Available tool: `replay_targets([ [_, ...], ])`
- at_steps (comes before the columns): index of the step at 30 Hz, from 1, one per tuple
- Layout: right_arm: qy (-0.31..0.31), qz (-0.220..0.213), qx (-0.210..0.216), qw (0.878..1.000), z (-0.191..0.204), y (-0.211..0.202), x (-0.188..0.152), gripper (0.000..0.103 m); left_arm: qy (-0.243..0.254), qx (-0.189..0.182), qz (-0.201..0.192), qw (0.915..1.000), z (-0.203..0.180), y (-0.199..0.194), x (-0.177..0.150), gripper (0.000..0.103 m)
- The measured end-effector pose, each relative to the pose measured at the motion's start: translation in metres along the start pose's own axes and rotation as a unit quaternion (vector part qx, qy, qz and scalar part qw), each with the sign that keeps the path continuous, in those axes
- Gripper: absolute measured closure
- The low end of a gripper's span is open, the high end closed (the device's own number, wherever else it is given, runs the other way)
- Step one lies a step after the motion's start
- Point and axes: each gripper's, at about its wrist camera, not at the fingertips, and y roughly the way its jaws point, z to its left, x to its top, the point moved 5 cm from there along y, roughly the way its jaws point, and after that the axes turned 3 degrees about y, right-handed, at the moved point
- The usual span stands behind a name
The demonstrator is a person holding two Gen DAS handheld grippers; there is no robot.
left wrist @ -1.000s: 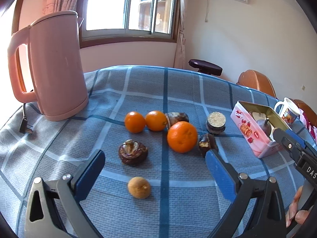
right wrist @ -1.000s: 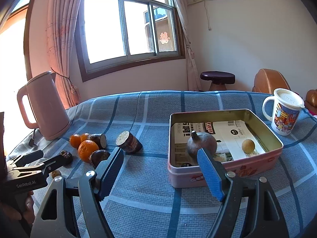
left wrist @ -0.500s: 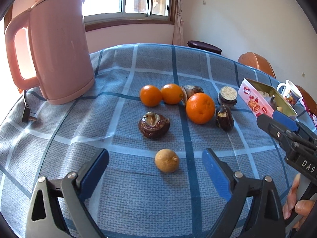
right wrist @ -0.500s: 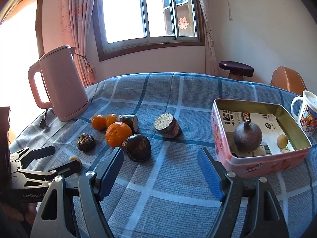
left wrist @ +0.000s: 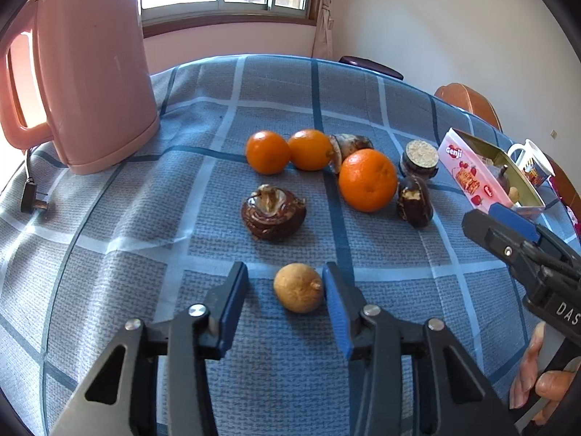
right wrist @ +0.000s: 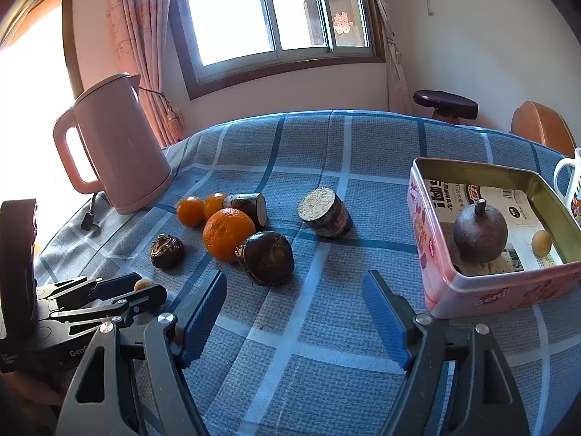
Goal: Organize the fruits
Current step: 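Grasp the tan round fruit with the left tool while the right tool grasps the dark brown round fruit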
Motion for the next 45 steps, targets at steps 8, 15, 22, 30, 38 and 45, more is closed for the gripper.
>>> replay_targets([
  [8,-0.066,0.056,0.027,0.996,0.022,0.035,0.005,0.025,-0.026,-0.020,-0.012,0.9994,0.005,-0.003,0.001,0.074],
  [15,-0.056,0.096,0.040,0.993,0.020,0.061,0.009,0.025,-0.043,-0.008,-0.024,0.9988,0.014,-0.008,0.002,0.074],
  [22,-0.063,0.100,0.042,0.992,0.022,0.065,0.011,0.056,-0.065,-0.001,-0.033,0.9973,0.021,-0.011,0.001,0.074],
  [30,-0.049,0.076,0.100,0.991,0.020,0.046,0.012,0.058,-0.058,0.024,-0.042,0.9971,0.018,-0.015,0.002,0.074],
  [38,-0.017,0.020,0.228,0.973,0.022,-0.002,0.022,0.058,-0.067,0.011,-0.073,0.9950,0.013,-0.025,0.004,0.074],
  [45,0.012,-0.031,0.266,0.963,-0.004,-0.037,0.033,0.058,-0.043,0.002,-0.104,0.9937,-0.017,-0.030,0.013,0.074],
])
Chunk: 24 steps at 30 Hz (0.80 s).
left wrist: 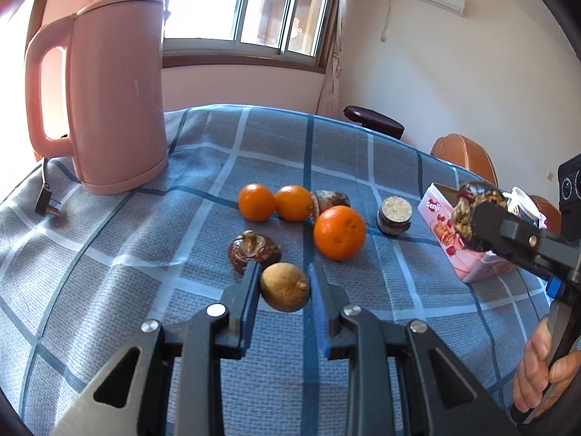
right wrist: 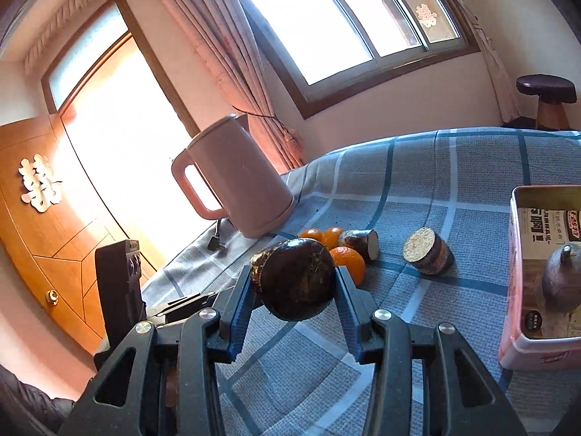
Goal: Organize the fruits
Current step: 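Grasp the tan round fruit with the left tool while the right tool grasps the dark brown round fruit, then carry both fruits over the pink tin and open both tools to release them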
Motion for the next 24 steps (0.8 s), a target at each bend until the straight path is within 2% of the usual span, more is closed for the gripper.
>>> replay_targets([
  [8,-0.011,-0.030,-0.039,0.999,-0.022,-0.033,0.010,0.057,0.027,-0.017,-0.030,0.9990,-0.039,0.002,0.014,0.074],
  [24,-0.021,-0.071,-0.179,0.981,-0.091,-0.091,0.027,0.057,0.091,-0.069,-0.063,0.9915,-0.144,0.018,0.053,0.074],
])
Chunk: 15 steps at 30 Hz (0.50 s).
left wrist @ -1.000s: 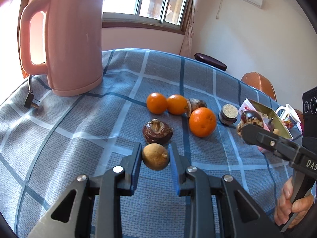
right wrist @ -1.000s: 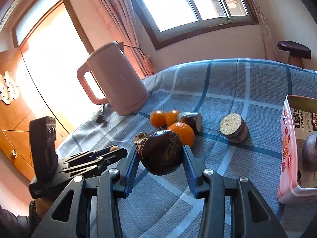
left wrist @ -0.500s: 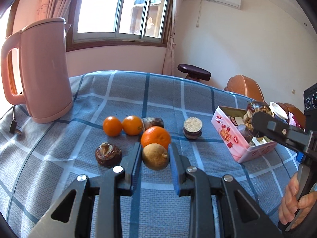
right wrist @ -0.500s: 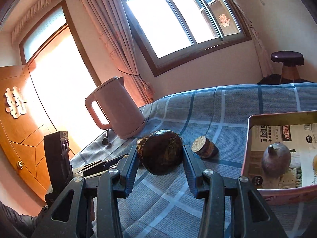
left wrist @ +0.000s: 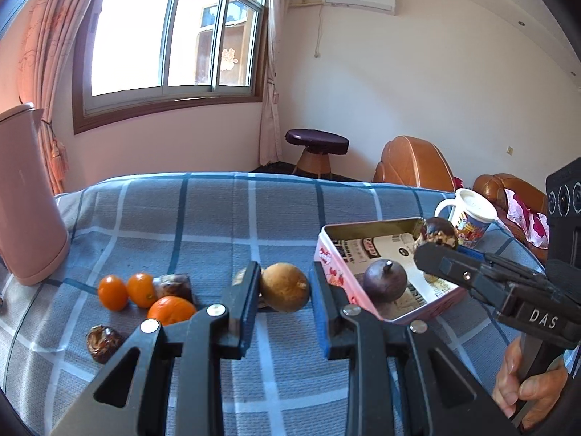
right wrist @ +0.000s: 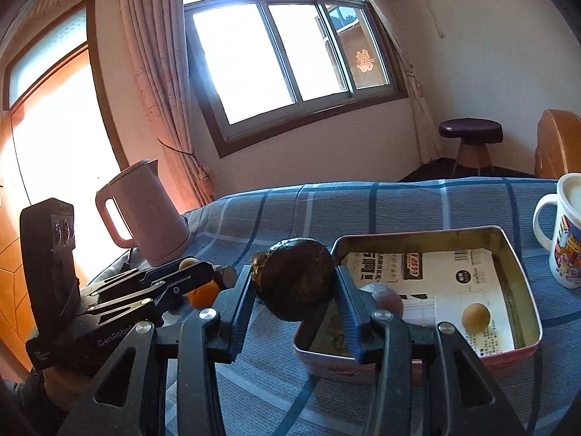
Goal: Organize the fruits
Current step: 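Carry both fruits over the pink tin and open both tools to release them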
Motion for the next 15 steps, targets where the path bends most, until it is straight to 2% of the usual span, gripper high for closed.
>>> replay_targets([
  [6,-0.003,-0.010,-0.051,0.999,-0.036,-0.012,0.005,0.057,0.017,-0.031,-0.010,0.9993,-0.039,0.019,0.015,0.074],
  [10,0.015,-0.013,-0.079,0.997,-0.065,-0.016,0.009,0.057,0.032,-0.040,-0.008,0.9987,-0.063,0.037,0.020,0.074],
  [15,0.017,-0.014,-0.134,0.991,-0.094,-0.020,0.011,0.057,0.042,-0.053,-0.002,0.9977,-0.088,0.059,0.022,0.074],
])
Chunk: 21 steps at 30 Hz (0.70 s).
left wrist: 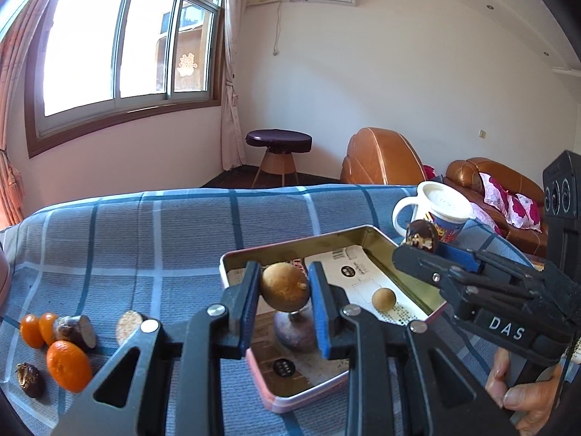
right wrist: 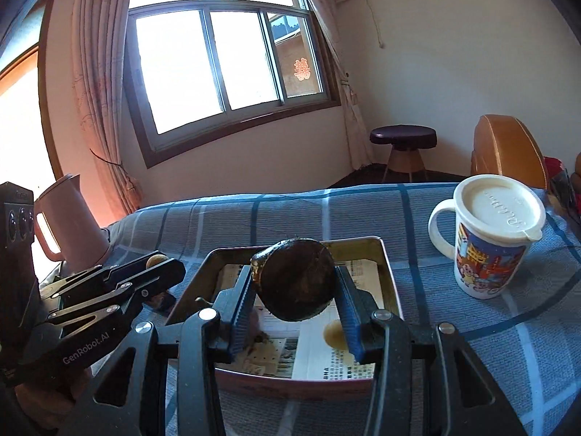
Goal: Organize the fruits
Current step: 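Carry both fruits over the pink tin and open both tools to release them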
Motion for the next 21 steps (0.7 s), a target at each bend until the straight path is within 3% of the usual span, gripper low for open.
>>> replay_targets([
  [9,-0.015,0.019,-0.042,0.999,-0.014,0.015,-0.002,0.057,0.016,-0.002,0.027,0.9995,-0.028,0.037,-0.002,0.074],
  [21,-0.029,0.051,-0.041,0.997,-0.015,0.033,-0.008,0.057,0.013,0.015,0.054,0.9984,-0.030,0.058,-0.007,0.075],
])
